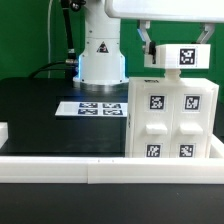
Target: Assemble cabinet
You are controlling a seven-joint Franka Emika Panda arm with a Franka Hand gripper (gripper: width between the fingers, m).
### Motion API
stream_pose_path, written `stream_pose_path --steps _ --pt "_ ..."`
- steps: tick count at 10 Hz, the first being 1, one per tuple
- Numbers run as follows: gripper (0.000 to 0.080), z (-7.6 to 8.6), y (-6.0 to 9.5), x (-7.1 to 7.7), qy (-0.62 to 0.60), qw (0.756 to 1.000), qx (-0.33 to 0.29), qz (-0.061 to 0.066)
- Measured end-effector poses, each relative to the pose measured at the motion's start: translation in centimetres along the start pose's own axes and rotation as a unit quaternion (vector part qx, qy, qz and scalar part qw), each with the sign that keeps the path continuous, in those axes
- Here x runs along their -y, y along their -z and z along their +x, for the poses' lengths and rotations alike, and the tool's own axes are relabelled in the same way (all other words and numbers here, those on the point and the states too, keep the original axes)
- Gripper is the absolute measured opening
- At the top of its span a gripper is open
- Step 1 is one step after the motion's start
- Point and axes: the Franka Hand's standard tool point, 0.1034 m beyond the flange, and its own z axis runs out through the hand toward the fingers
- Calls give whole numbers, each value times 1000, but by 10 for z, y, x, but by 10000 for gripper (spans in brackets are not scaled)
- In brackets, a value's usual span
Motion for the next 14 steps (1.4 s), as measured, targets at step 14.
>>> stream_pose_path --steps 14 --pt "797 9 -6 1 8 999 -39 1"
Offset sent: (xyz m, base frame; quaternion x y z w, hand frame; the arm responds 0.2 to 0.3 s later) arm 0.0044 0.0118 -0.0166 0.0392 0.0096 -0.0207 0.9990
